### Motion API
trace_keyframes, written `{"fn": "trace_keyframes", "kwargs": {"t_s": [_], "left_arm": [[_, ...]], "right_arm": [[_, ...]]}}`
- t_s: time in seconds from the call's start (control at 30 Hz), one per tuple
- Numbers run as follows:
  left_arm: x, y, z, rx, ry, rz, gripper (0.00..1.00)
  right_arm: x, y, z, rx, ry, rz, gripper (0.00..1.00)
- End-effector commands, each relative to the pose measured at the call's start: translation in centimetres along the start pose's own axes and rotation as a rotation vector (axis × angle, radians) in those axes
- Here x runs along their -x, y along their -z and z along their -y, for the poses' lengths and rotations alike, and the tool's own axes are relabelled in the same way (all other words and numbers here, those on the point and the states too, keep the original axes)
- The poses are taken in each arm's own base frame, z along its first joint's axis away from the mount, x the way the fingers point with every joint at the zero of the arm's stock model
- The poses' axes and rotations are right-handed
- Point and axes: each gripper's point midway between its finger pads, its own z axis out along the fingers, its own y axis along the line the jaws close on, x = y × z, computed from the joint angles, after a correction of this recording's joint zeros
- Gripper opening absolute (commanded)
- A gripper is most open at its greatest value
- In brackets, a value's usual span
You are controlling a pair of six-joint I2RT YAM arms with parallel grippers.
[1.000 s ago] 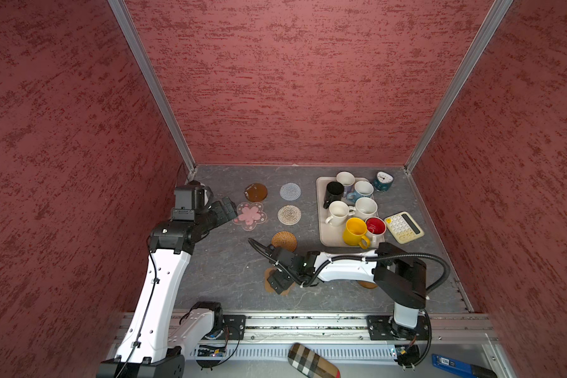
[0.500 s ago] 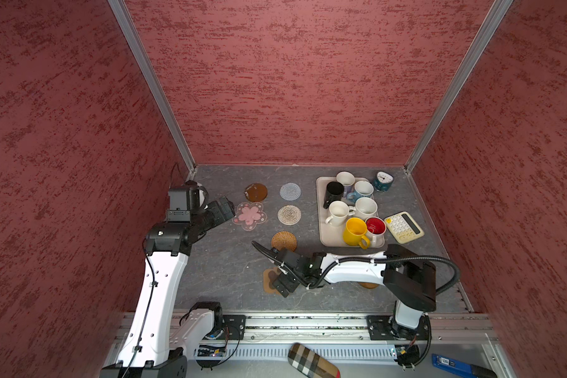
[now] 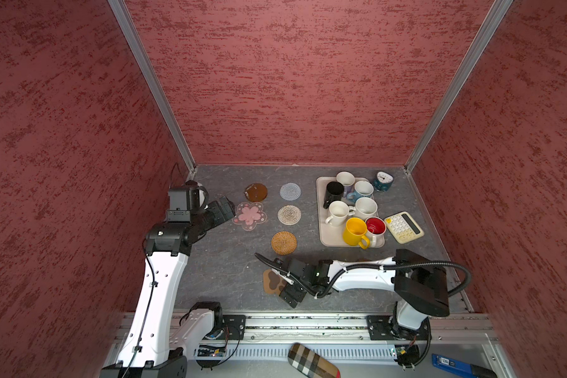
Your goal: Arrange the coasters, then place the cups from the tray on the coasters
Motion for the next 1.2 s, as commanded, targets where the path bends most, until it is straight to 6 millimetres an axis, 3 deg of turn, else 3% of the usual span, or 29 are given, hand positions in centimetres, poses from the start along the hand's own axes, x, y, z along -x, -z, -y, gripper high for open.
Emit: {"fn": "trace_keyframes", "kwargs": {"t_s": [0.0,0.43,1.17], "left_arm": [[-0.1,0.2,0.0,-0.012,-0.001,0.008,1.00],[0.0,0.3,-0.1,-0.011,-0.001,0.015,1.00],[1.7,3.4,-0.8,-0.027,0.046,0.088,1.00]], "right_arm": [[-0.4,0.7,-0.4,0.014,0.024,-0.001,0.95],[1.4,-1.4,-0.6,-0.007,0.002,0.021,0.86],[8.8,-4.1,-1.1,-0.086,-0.109,0.144,0.84]]}}
